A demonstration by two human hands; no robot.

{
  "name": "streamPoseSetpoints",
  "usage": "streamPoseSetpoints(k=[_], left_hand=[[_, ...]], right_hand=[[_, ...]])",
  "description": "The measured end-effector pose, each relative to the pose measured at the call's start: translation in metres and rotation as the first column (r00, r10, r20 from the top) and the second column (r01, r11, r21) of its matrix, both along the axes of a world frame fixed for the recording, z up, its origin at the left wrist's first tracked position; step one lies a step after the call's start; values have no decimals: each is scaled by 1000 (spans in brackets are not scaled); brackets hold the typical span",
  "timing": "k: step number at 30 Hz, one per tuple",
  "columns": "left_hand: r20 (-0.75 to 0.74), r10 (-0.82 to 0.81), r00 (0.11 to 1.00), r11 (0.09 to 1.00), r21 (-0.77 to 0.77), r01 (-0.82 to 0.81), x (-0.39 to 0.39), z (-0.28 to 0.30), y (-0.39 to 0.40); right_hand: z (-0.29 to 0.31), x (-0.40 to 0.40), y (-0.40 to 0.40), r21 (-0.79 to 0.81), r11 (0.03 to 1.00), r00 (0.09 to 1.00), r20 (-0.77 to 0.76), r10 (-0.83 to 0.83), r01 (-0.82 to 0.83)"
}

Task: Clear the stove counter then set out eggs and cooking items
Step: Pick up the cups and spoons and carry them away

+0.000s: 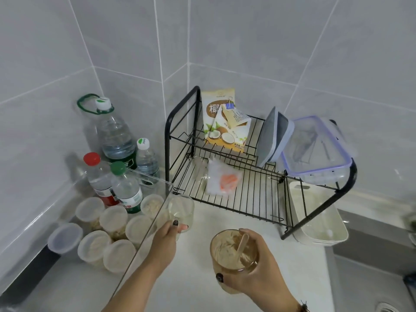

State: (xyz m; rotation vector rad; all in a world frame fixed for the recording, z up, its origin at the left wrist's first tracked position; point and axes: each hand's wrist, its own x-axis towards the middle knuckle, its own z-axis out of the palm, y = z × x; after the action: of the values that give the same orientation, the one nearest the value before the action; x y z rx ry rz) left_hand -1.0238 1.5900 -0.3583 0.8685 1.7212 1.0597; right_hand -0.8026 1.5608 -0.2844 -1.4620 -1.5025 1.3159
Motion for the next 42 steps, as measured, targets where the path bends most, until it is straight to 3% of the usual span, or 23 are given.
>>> streamPoseSetpoints(k=[12, 20, 27, 30, 35, 42], left_hand=[[87, -10, 996, 999, -33, 13, -6, -3, 10], [-54, 11, 998, 998, -62, -15, -1, 20, -10], [189, 30, 981, 1000, -12, -28, -17, 35, -76], [197, 17, 980, 1000, -26, -12, -22, 37, -96], [109, 34, 993, 999, -41, -30, -17, 33, -78], [126, 171, 977, 983, -92, -160, 5, 34, -4]], right_hand=[[-6, -8, -3, -18, 999, 998, 46, 50, -49], [-22, -32, -4, 30, 992, 988, 94, 119, -123], [-48, -71, -1, 12, 982, 978, 88, 189, -190], [-62, -88, -3, 0, 976, 970, 104, 218, -219], [-76, -97, -5, 16, 992, 986, 117, 122, -125], [-74, -41, 4, 39, 994, 982, 152, -109, 104]])
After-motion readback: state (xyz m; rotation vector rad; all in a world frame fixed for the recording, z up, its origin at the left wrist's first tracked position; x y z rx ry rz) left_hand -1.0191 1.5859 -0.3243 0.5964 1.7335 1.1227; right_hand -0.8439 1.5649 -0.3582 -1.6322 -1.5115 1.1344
